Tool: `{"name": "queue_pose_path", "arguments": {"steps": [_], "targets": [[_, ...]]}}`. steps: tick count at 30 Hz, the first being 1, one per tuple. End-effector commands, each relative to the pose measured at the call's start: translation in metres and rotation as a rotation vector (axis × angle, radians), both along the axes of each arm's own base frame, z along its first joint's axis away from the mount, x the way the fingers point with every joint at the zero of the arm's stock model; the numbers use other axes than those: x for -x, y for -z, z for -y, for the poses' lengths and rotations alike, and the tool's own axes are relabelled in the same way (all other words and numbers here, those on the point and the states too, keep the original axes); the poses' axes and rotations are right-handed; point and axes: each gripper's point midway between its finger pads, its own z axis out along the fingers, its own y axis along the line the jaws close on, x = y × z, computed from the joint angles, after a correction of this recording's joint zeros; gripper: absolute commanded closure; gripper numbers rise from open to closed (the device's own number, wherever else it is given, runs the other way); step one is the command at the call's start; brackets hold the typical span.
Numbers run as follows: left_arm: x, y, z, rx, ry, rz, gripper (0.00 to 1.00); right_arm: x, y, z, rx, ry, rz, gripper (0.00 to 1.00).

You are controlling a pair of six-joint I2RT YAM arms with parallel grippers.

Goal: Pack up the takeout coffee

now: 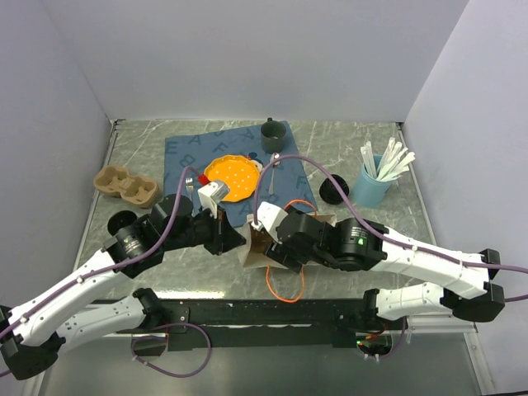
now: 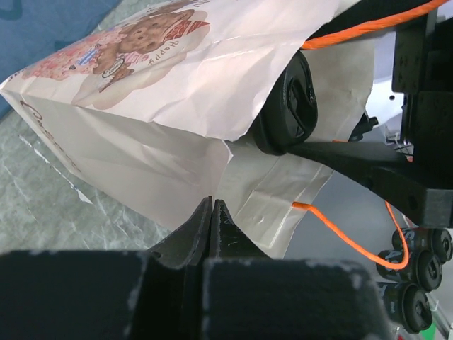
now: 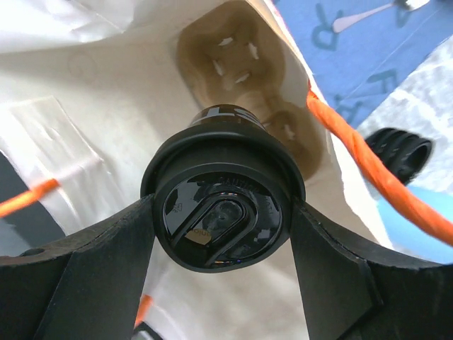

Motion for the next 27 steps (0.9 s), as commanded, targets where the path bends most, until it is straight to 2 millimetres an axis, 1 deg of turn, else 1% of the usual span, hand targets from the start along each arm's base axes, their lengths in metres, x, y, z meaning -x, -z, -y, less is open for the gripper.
{"name": "queue_pose_path", "arguments": {"steps": [1, 4, 9, 13, 17, 22, 27], "targets": [[0.003, -0.014, 0.005, 0.052, 0.052, 0.074, 0.99, -0.006, 0.003, 0.008, 0.053, -0.058, 0.062, 0.59], [0.001, -0.011, 0.002, 0.024, 0.039, 0.077, 0.99, -0.004, 0.011, 0.011, 0.08, -0.062, 0.045, 0.6], [-0.001, -0.021, -0.001, 0.043, 0.021, 0.102, 0.99, -0.002, 0.018, 0.015, 0.078, -0.025, 0.025, 0.62], [0.001, -0.022, 0.001, 0.051, 0.034, 0.098, 0.99, 0.002, 0.022, 0.015, 0.067, -0.027, 0.016, 0.62], [0.003, -0.024, 0.004, 0.07, 0.047, 0.103, 0.99, 0.004, 0.033, 0.018, 0.12, -0.056, 0.042, 0.63], [0.004, -0.018, 0.006, 0.064, 0.053, 0.099, 0.99, -0.004, 0.029, 0.02, 0.123, -0.054, 0.11, 0.62], [0.007, -0.022, 0.006, 0.06, 0.071, 0.103, 0.99, -0.014, 0.022, 0.016, 0.109, -0.035, 0.123, 0.61]]}}
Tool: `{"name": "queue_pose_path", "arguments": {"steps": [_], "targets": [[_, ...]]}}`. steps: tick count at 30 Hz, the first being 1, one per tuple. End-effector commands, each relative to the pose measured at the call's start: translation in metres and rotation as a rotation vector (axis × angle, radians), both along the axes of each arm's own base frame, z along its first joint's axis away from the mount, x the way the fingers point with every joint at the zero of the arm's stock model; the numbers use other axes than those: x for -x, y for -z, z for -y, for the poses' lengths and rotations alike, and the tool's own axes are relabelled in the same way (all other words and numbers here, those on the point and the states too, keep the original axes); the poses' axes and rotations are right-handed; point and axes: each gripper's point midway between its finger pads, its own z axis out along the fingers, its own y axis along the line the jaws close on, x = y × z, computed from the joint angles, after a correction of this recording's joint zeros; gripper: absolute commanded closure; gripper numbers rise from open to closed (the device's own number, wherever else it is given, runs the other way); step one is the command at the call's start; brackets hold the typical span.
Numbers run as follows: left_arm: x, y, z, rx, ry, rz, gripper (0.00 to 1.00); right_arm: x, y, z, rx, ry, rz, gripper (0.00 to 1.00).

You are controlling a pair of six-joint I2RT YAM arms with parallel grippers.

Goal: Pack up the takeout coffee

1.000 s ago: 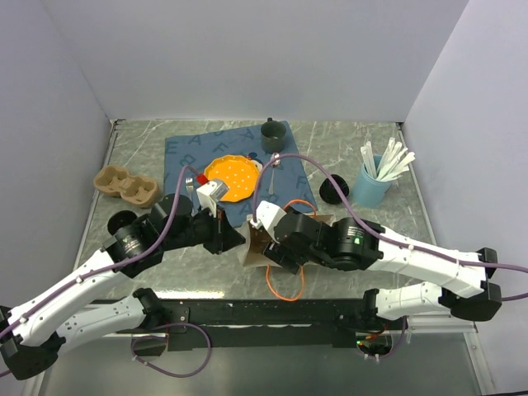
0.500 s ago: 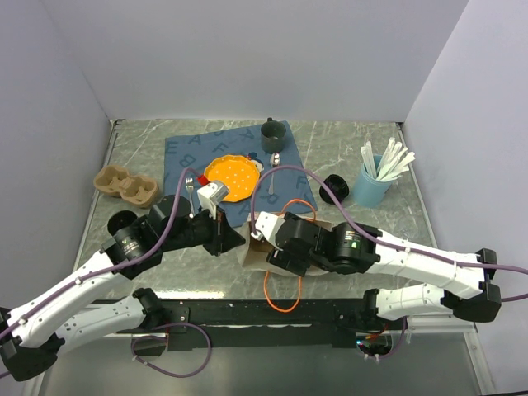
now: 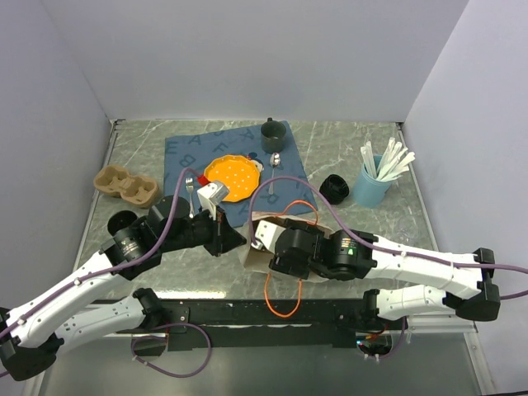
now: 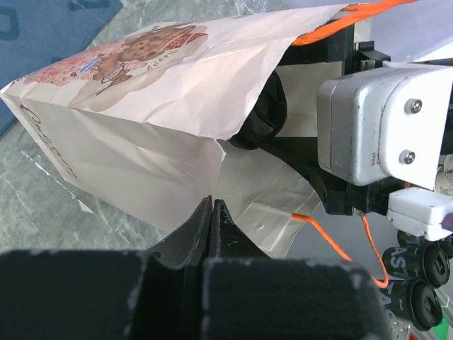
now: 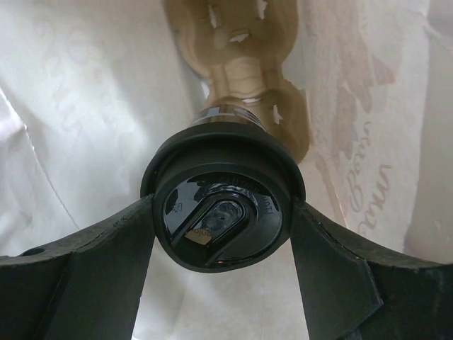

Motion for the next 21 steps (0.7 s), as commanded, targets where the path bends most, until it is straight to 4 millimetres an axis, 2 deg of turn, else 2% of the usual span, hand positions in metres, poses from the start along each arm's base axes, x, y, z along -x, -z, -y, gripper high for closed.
{"name": "queue_pose_path", "arguments": {"steps": [1, 4, 10, 21], "targets": [[0.004, -0.014, 0.005, 0.041, 0.042, 0.047, 0.99, -0.016, -0.021, -0.006, -0.072, 0.029, 0.062, 0.61], [0.006, -0.016, 0.006, 0.057, 0.047, 0.035, 0.99, -0.025, -0.027, -0.008, -0.104, 0.042, 0.075, 0.61], [0.004, -0.023, 0.007, 0.047, 0.033, 0.014, 0.99, -0.037, -0.027, -0.007, -0.122, 0.031, 0.032, 0.6], [0.002, -0.033, 0.003, 0.071, -0.039, -0.051, 0.99, -0.039, -0.015, -0.005, -0.118, -0.049, -0.04, 0.6]]}}
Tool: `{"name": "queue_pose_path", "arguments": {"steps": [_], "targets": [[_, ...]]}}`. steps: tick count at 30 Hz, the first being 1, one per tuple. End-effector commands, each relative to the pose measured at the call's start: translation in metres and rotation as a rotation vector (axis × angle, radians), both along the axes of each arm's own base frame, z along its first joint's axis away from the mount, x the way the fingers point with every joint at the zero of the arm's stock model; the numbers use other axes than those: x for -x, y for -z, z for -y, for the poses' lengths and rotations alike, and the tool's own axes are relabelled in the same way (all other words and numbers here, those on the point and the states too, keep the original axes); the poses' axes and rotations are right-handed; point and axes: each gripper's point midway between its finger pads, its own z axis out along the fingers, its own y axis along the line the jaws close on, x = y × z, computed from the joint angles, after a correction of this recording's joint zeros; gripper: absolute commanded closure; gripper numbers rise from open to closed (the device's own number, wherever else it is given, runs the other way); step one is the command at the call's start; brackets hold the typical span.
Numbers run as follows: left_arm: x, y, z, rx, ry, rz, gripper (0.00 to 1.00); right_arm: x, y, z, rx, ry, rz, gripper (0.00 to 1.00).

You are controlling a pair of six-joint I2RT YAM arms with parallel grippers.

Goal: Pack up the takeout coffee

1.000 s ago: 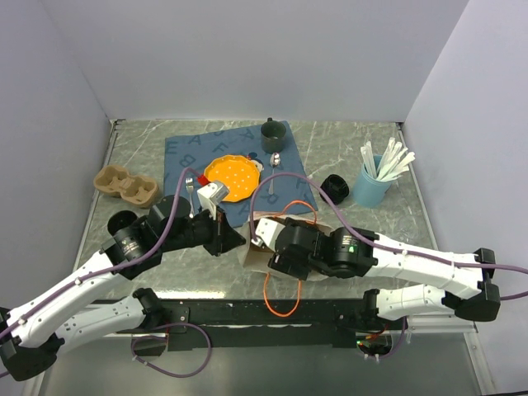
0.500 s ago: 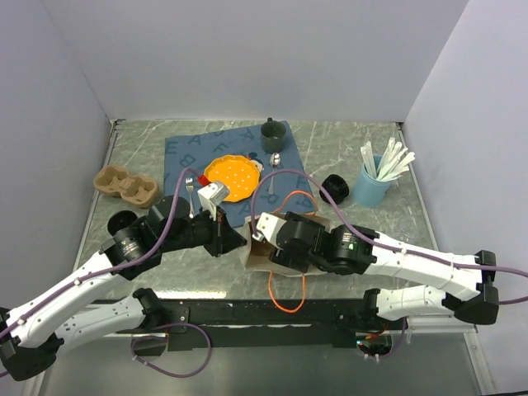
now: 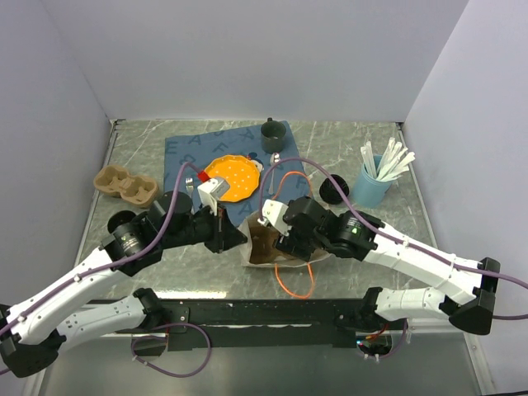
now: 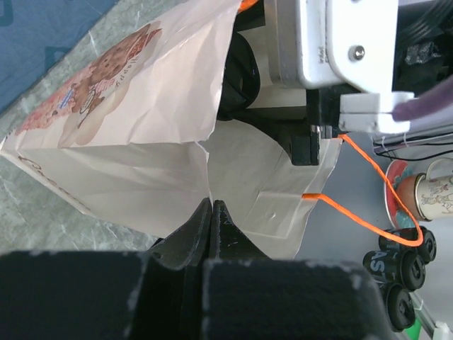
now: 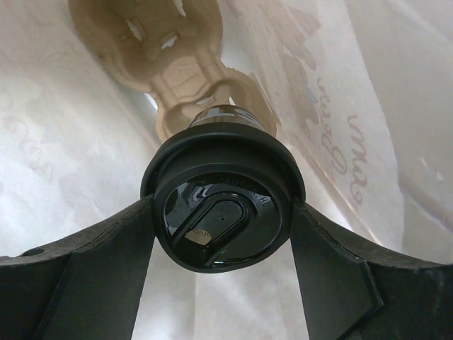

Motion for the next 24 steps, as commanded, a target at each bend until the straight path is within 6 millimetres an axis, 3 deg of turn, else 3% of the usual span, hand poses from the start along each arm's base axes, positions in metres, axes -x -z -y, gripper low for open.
{"name": "queue_pose_path", "arguments": {"steps": [1, 4, 8, 11, 17, 24], "targets": [[-0.001, -0.02, -0.002, 0.062, -0.035, 0.013, 0.99, 0.0, -0.014, -0.01, -0.069, -0.051, 0.021, 0.6], [-0.005, -0.011, -0.002, 0.037, -0.049, 0.017, 0.95, 0.002, -0.016, -0.009, -0.1, -0.019, 0.014, 0.6], [-0.024, -0.008, -0.008, -0.042, -0.159, -0.007, 0.72, 0.009, -0.019, -0.008, -0.141, 0.059, -0.007, 0.61], [-0.023, -0.013, -0.016, -0.053, -0.208, -0.047, 0.61, 0.018, -0.018, -0.009, -0.179, 0.103, -0.039, 0.61], [-0.003, 0.001, -0.031, -0.072, -0.223, -0.135, 0.59, 0.037, -0.007, -0.018, -0.181, 0.149, -0.085, 0.62], [0.0, 0.006, -0.035, -0.092, -0.219, -0.131, 0.59, 0.039, -0.002, -0.023, -0.173, 0.223, -0.07, 0.63]]}}
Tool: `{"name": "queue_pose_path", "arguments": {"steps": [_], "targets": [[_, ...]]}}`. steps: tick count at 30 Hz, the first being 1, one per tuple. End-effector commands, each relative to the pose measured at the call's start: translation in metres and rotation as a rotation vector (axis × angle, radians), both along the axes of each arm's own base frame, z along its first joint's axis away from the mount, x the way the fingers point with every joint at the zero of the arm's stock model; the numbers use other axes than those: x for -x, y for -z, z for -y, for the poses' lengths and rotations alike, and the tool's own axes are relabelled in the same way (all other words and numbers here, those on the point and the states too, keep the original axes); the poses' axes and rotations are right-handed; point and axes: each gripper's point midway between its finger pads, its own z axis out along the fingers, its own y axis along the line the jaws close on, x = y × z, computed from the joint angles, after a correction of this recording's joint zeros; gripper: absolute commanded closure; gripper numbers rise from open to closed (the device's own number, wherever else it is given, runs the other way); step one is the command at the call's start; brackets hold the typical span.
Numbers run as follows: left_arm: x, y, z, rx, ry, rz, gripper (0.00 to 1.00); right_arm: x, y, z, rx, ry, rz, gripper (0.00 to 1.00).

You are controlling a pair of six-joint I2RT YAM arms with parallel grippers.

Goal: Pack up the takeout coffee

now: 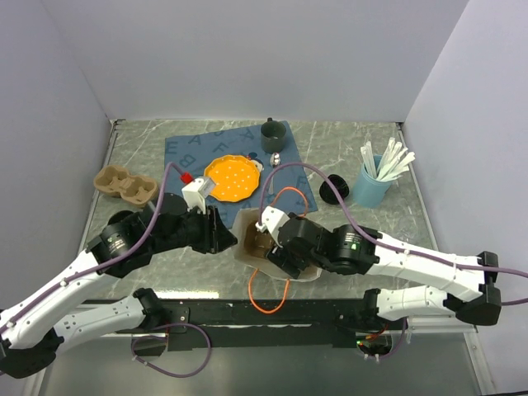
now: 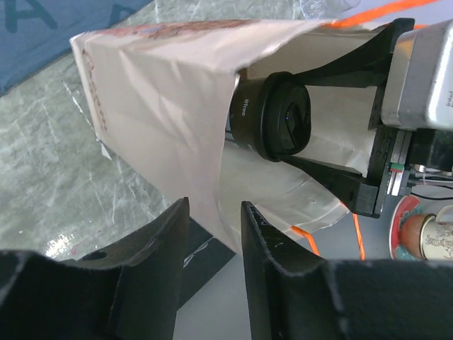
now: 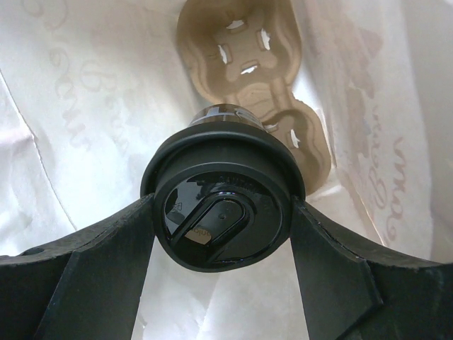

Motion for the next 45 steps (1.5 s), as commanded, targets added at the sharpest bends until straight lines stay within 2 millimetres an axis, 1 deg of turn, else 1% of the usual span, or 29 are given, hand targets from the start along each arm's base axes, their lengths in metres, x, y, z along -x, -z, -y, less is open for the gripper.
{"name": "queue_pose_path", "arguments": {"steps": [1, 4, 7, 8, 10, 13, 19, 22, 26, 30, 34, 36, 37, 38, 39, 40, 43, 45], "targets": [[0.001, 0.004, -0.004, -0.017, -0.017, -0.016, 0.6, -0.004, -0.001, -0.001, -0.012, 0.102, 0.017, 0.63], [0.003, 0.011, -0.007, -0.046, -0.015, -0.021, 0.61, -0.002, 0.003, -0.001, 0.003, 0.119, 0.017, 0.62], [-0.002, 0.009, -0.012, -0.045, -0.044, 0.016, 0.6, 0.002, 0.008, -0.002, 0.011, 0.118, 0.007, 0.63], [-0.002, 0.008, -0.013, -0.042, -0.042, 0.024, 0.57, 0.003, 0.009, -0.002, 0.013, 0.121, 0.008, 0.63], [-0.009, 0.004, -0.016, -0.049, -0.072, 0.052, 0.55, 0.003, 0.01, -0.001, 0.011, 0.128, 0.007, 0.63], [-0.016, -0.005, -0.011, -0.04, -0.081, 0.079, 0.52, 0.001, 0.01, 0.0, 0.014, 0.134, 0.018, 0.63], [-0.028, -0.013, 0.005, -0.037, -0.059, 0.104, 0.47, 0.002, 0.013, 0.003, 0.024, 0.141, 0.016, 0.63], [-0.035, -0.017, 0.012, -0.03, -0.064, 0.119, 0.47, 0.002, 0.015, 0.007, 0.027, 0.148, 0.017, 0.63], [-0.043, -0.032, 0.017, -0.012, -0.071, 0.158, 0.47, 0.003, 0.016, 0.008, 0.029, 0.151, 0.016, 0.63], [-0.047, -0.03, 0.018, -0.035, -0.073, 0.166, 0.48, 0.003, 0.016, 0.011, 0.031, 0.153, 0.018, 0.63], [-0.047, -0.028, 0.022, -0.022, -0.063, 0.154, 0.6, 0.003, 0.016, 0.015, 0.03, 0.158, 0.021, 0.63], [-0.042, -0.027, 0.025, -0.006, -0.036, 0.145, 0.63, 0.003, 0.016, 0.018, 0.032, 0.162, 0.022, 0.63], [-0.041, -0.028, 0.026, 0.009, -0.03, 0.147, 0.68, 0.004, 0.016, 0.019, 0.031, 0.16, 0.024, 0.63], [-0.04, -0.022, 0.027, 0.002, -0.022, 0.139, 0.71, 0.003, 0.017, 0.021, 0.034, 0.162, 0.027, 0.63], [-0.038, -0.021, 0.028, 0.009, -0.007, 0.139, 0.74, 0.004, 0.016, 0.024, 0.036, 0.163, 0.028, 0.63], [-0.037, -0.02, 0.029, 0.015, 0.0, 0.141, 0.83, 0.003, 0.016, 0.025, 0.037, 0.163, 0.031, 0.63], [-0.033, -0.022, 0.036, 0.063, 0.039, 0.166, 0.99, 0.002, 0.014, 0.032, 0.05, 0.16, 0.052, 0.63], [-0.026, -0.021, 0.043, 0.104, 0.089, 0.17, 0.99, 0.002, 0.012, 0.034, 0.055, 0.13, 0.065, 0.63]]}}
